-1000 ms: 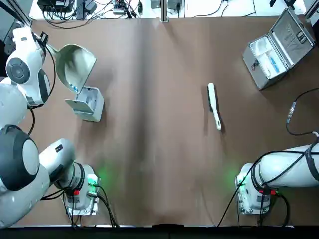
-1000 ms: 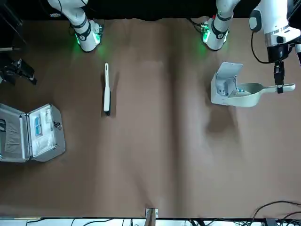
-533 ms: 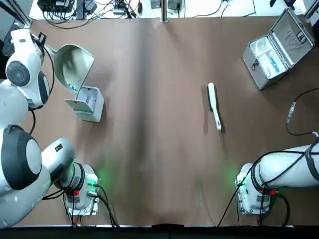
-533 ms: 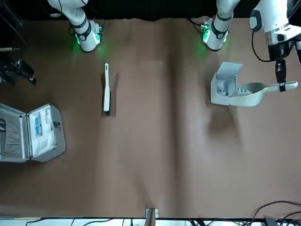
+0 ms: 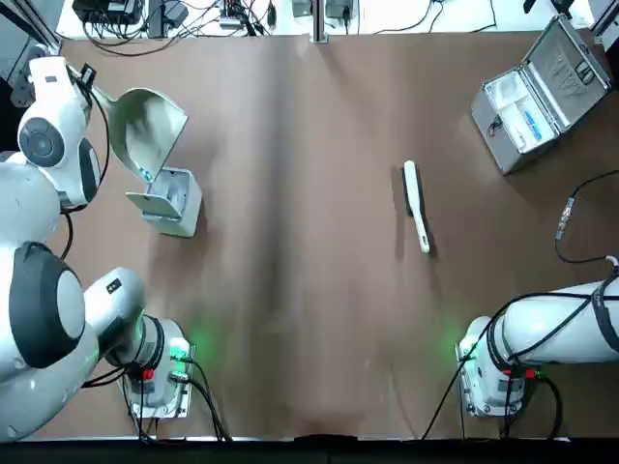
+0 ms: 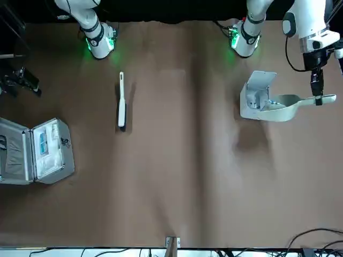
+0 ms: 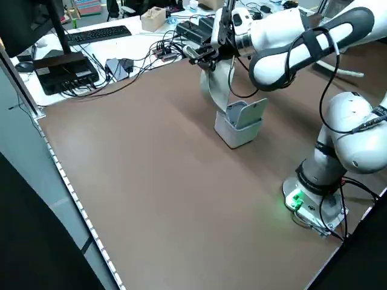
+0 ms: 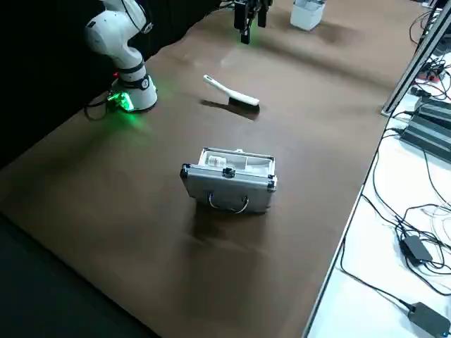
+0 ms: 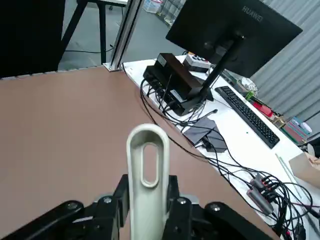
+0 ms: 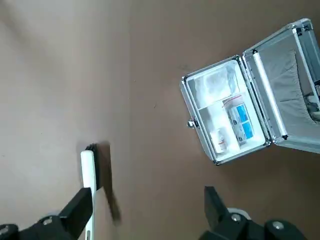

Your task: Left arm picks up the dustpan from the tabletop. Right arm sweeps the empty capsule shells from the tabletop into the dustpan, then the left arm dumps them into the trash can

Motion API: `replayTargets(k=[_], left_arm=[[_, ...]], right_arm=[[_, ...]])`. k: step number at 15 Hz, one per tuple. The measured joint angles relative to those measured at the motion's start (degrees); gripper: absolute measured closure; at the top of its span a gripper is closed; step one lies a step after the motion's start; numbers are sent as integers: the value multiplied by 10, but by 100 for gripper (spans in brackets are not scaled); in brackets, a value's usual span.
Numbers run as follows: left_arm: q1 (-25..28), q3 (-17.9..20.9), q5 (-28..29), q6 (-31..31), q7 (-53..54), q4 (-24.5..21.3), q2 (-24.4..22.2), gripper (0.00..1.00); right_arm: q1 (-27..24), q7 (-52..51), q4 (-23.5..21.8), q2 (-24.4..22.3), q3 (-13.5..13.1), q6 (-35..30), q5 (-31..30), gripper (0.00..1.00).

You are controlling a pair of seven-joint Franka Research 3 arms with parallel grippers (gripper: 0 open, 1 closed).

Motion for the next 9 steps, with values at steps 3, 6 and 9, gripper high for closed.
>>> replayTargets(k=[3, 6, 9], left_arm=[[4, -13, 0, 0, -2, 0, 0, 67], [11, -21, 0, 0, -3, 0, 0, 67], [14, -26, 0, 1, -3, 0, -4, 67]], right_arm=[[0, 0, 0, 0, 0, 0, 0, 1], [0, 0, 0, 0, 0, 1, 0, 1], [0, 0, 0, 0, 0, 1, 0, 1]])
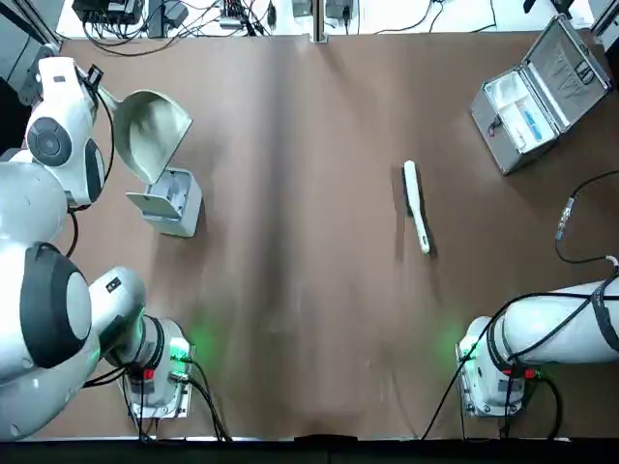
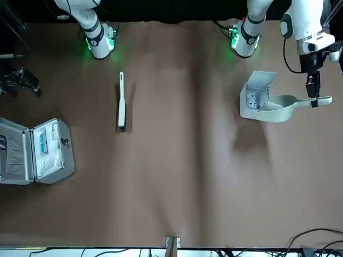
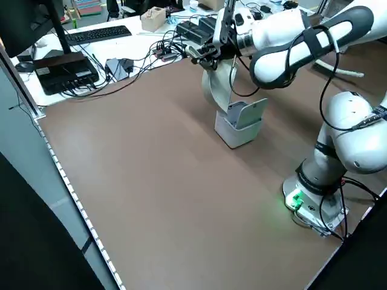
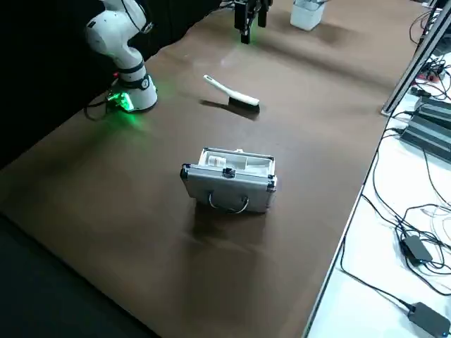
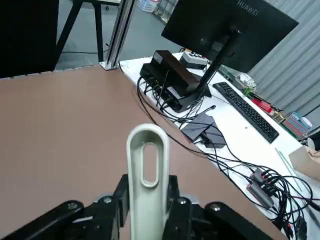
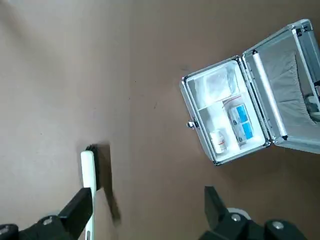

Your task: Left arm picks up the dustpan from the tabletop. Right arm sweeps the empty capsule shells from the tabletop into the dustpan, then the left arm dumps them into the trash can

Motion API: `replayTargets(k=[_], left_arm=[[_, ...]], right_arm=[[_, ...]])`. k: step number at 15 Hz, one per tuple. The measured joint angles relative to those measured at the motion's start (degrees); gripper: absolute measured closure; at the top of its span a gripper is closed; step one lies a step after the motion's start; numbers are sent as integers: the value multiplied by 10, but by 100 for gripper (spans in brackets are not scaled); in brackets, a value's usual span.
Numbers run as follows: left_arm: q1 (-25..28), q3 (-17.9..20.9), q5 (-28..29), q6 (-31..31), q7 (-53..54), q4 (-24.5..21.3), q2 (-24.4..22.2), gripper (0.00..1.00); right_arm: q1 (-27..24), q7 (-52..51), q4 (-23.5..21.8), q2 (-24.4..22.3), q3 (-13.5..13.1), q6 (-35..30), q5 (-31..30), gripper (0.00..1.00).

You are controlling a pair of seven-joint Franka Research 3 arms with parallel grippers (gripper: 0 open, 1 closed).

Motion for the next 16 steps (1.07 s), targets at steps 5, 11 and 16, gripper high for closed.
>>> replayTargets(k=[5, 11, 16], left_arm=[[0, -1, 0, 0, 0, 0, -4, 67], [1, -14, 0, 0, 0, 0, -5, 67], [3, -24, 0, -1, 1, 4, -7, 67]], right_arm=[[0, 0, 0, 0, 1, 2, 0, 1], [2, 0, 0, 0, 5, 2, 0, 1], [11, 0, -1, 1, 7, 7, 1, 1]])
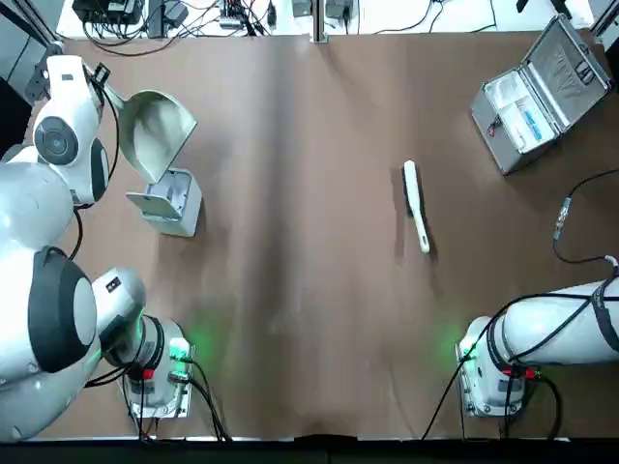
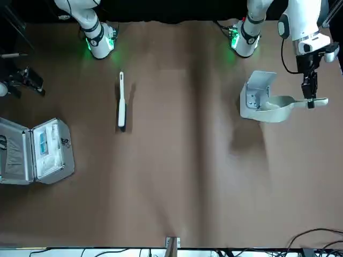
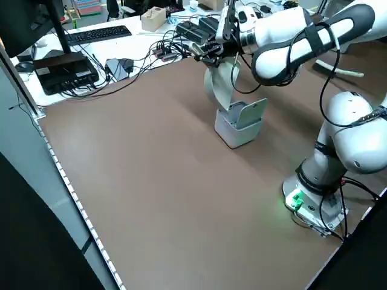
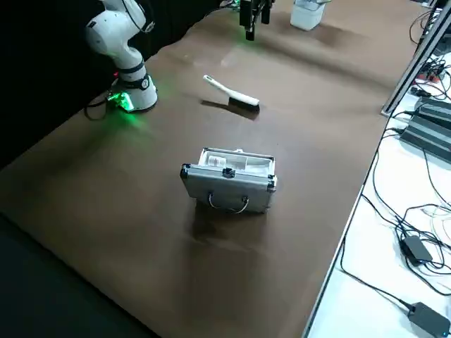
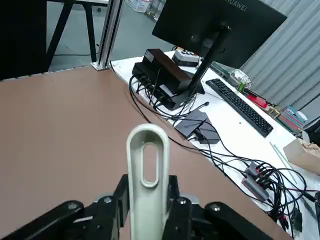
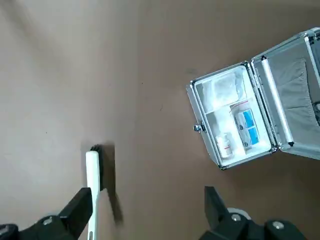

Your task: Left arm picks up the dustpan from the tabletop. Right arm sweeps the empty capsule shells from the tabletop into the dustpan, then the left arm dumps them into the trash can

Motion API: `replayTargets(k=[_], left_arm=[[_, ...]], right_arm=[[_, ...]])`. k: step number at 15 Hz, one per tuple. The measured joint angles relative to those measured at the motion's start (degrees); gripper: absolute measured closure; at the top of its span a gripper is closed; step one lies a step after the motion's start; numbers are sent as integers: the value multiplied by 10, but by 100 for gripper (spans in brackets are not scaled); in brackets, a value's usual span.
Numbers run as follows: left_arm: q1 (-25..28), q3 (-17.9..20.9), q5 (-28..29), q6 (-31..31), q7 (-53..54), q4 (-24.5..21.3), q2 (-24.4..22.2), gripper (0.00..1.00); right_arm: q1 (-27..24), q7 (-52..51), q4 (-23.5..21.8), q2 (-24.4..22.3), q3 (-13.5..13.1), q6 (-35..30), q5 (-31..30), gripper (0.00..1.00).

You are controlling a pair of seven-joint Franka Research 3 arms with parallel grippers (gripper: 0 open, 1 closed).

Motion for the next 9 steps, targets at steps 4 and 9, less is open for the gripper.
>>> replayTargets(k=[4, 9], left_arm=[[7, -1, 0, -1, 4, 0, -4, 67], [9, -5, 0, -4, 4, -1, -5, 67]], right_arm=[[-1, 0, -1, 1, -2, 6, 0, 1], [0, 0, 0, 1, -1, 7, 0, 1]])
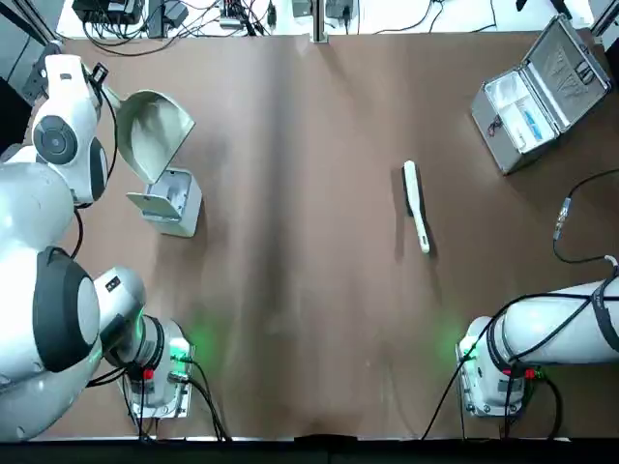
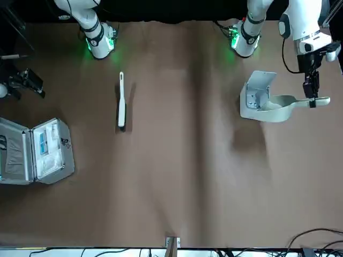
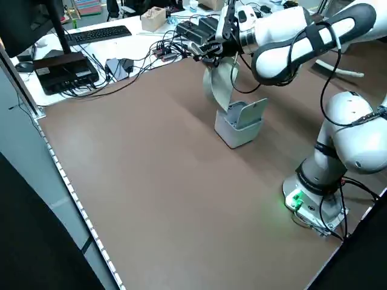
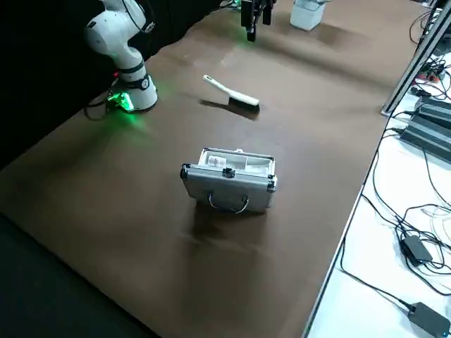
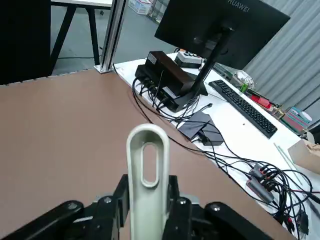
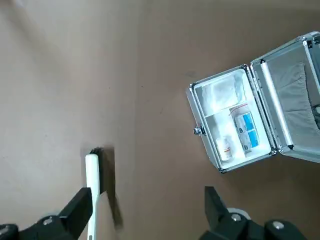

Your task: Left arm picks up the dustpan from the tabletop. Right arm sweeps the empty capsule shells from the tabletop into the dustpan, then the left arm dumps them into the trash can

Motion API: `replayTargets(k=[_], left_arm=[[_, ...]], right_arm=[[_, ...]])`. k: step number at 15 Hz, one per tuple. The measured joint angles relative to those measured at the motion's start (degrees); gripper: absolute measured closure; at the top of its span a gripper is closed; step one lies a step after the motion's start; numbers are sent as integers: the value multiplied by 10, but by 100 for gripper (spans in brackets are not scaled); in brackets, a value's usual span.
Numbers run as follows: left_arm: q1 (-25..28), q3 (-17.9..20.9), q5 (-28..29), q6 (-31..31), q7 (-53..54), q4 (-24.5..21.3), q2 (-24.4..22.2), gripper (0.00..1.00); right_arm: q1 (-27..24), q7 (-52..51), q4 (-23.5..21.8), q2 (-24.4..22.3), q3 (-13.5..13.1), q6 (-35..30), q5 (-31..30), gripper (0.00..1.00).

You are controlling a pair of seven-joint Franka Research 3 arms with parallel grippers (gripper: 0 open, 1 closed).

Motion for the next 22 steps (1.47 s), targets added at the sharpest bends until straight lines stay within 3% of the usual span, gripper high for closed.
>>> replayTargets(k=[6, 11, 16, 22], left_arm=[[4, -1, 0, -4, 1, 1, -7, 67], [4, -11, 0, -28, -1, -1, -56, 67], [4, -13, 0, -36, -1, -4, -58, 67], [4, -25, 0, -159, -1, 10, -40, 67]], right_arm=[[2, 0, 0, 0, 0, -1, 0, 1], [2, 0, 0, 0, 0, -1, 0, 1], [2, 0, 0, 0, 0, -1, 0, 1], [2, 0, 0, 2, 0, -1, 0, 1]])
